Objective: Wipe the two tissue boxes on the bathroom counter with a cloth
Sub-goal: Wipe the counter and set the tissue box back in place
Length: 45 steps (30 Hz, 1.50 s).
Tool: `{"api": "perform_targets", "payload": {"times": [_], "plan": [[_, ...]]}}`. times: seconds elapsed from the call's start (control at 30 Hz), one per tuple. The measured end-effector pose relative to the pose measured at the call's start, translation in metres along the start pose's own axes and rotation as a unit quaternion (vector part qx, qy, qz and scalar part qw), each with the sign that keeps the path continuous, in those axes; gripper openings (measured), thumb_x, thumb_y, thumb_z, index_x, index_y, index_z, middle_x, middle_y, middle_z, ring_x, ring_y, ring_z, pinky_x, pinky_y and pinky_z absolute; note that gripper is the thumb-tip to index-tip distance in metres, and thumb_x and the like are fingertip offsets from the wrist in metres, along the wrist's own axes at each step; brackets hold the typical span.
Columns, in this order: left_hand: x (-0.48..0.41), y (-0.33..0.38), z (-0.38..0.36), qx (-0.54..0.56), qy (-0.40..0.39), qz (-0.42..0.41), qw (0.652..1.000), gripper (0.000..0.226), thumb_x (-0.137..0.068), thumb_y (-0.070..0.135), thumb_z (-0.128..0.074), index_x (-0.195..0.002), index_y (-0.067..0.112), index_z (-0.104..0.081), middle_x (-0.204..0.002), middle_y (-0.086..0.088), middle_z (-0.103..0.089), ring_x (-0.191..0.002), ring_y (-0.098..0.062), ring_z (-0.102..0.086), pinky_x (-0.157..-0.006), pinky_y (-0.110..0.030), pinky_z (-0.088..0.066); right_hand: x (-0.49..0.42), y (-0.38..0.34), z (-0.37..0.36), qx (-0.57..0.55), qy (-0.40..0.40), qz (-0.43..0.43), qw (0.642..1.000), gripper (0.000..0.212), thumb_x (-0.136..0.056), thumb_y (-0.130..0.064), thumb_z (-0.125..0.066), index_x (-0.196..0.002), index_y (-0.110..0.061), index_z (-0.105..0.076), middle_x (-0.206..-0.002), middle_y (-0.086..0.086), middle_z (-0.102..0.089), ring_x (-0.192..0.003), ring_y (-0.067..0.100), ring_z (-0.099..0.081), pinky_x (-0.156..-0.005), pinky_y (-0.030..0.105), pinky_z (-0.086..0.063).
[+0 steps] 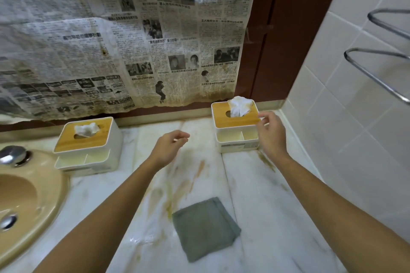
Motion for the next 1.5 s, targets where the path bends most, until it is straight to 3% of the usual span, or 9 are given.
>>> {"api": "perform_targets", "payload": {"times": [0.17, 0.23, 0.3, 0.4, 0.57, 0.67, 0.83, 1.07, 1.5], "plan": [[0.086, -0.067, 0.057, -0.090, 0.135, -0.024, 0.986, 0.020, -0.098, 0.017, -0.053, -0.108, 0.023, -0.069, -0.110, 0.008, -0.067, -0.095, -0.009, -0.061, -0.080, -0.025, -0.046, 0.118, -0.016, -0.072, 0.045, -0.207, 0.063, 0.975, 0.017, -0.093, -0.013, -0.058, -0.099, -0.023, -0.070, -0.087, -0.004, -0.068, -0.075, 0.008, -0.059, -0.072, 0.026, -0.046], [0.119, -0.099, 0.082, -0.102, 0.193, -0.011, 0.976, 0.022, -0.098, 0.014, -0.052, -0.110, 0.022, -0.067, -0.113, 0.004, -0.066, -0.102, -0.016, -0.060, -0.086, -0.035, -0.048, 0.182, -0.010, -0.107, 0.104, -0.293, 0.102, 0.945, 0.026, -0.095, -0.027, -0.051, -0.114, -0.025, -0.068, -0.110, -0.002, -0.069, -0.098, 0.013, -0.062, -0.091, 0.030, -0.047], [0.146, -0.128, 0.103, -0.148, 0.219, 0.002, 0.965, 0.026, -0.099, 0.011, -0.049, -0.117, 0.021, -0.065, -0.121, 0.000, -0.063, -0.111, -0.024, -0.055, -0.095, -0.042, -0.044, 0.245, 0.012, -0.139, 0.208, -0.358, 0.140, 0.900, 0.051, -0.095, -0.046, -0.031, -0.137, -0.028, -0.055, -0.143, 0.000, -0.053, -0.133, 0.016, -0.045, -0.112, 0.032, -0.030], [0.172, -0.165, 0.119, -0.205, 0.200, 0.017, 0.958, 0.034, -0.102, 0.017, -0.040, -0.130, 0.017, -0.059, -0.138, -0.003, -0.054, -0.127, -0.028, -0.046, -0.108, -0.044, -0.035, 0.294, 0.042, -0.157, 0.355, -0.324, 0.183, 0.857, 0.059, -0.099, -0.048, -0.024, -0.153, -0.028, -0.033, -0.163, 0.006, -0.024, -0.150, 0.026, -0.019, -0.116, 0.045, -0.012], [0.187, -0.202, 0.118, -0.282, 0.101, -0.029, 0.954, 0.051, -0.103, 0.031, -0.021, -0.149, 0.019, -0.041, -0.158, 0.004, -0.031, -0.149, -0.021, -0.022, -0.122, -0.041, -0.015, 0.267, 0.049, -0.164, 0.399, -0.240, 0.120, 0.877, 0.063, -0.099, -0.055, -0.014, -0.157, -0.033, -0.010, -0.166, 0.005, -0.005, -0.153, 0.028, -0.004, -0.121, 0.055, -0.002], [0.188, -0.204, 0.117, -0.286, 0.105, -0.053, 0.951, 0.049, -0.105, 0.029, -0.022, -0.151, 0.017, -0.037, -0.159, 0.005, -0.027, -0.150, -0.018, -0.018, -0.123, -0.038, -0.014, 0.228, 0.045, -0.179, 0.421, -0.220, 0.062, 0.878, 0.064, -0.098, -0.057, -0.010, -0.157, -0.033, -0.006, -0.167, 0.008, 0.001, -0.153, 0.030, 0.002, -0.121, 0.056, 0.004], [0.189, -0.210, 0.122, -0.237, 0.140, -0.026, 0.961, 0.047, -0.107, 0.019, -0.029, -0.154, 0.014, -0.030, -0.162, 0.006, -0.020, -0.150, -0.008, -0.008, -0.123, -0.026, -0.004, 0.201, 0.010, -0.256, 0.406, -0.248, 0.073, 0.877, 0.061, -0.101, -0.052, -0.022, -0.157, -0.037, -0.003, -0.166, 0.007, 0.008, -0.153, 0.029, 0.010, -0.120, 0.052, 0.011], [0.185, -0.216, 0.120, -0.268, 0.126, -0.047, 0.954, 0.050, -0.106, 0.023, -0.024, -0.153, 0.009, -0.028, -0.162, -0.003, -0.021, -0.151, -0.019, -0.011, -0.123, -0.028, -0.003, 0.325, -0.052, -0.322, 0.366, -0.374, 0.345, 0.779, 0.053, -0.102, -0.055, -0.018, -0.154, -0.048, -0.007, -0.167, 0.004, 0.002, -0.153, 0.029, 0.008, -0.122, 0.053, 0.006], [0.189, -0.200, 0.111, -0.363, 0.046, 0.049, 0.929, 0.055, -0.102, 0.002, -0.026, -0.155, 0.004, -0.013, -0.165, -0.011, -0.006, -0.151, -0.035, 0.001, -0.123, -0.045, -0.001, 0.360, -0.004, -0.226, 0.365, -0.445, 0.298, 0.762, 0.055, -0.102, -0.059, -0.016, -0.151, -0.053, 0.010, -0.162, -0.005, 0.027, -0.146, 0.020, 0.034, -0.118, 0.047, 0.020]]}}
Point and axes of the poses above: each hand's wrist, its own x-axis away from the middle knuckle, its own z-axis out of the back of the hand, y = z × x, the point moved 10 cm from there along -x, towards the middle knuckle
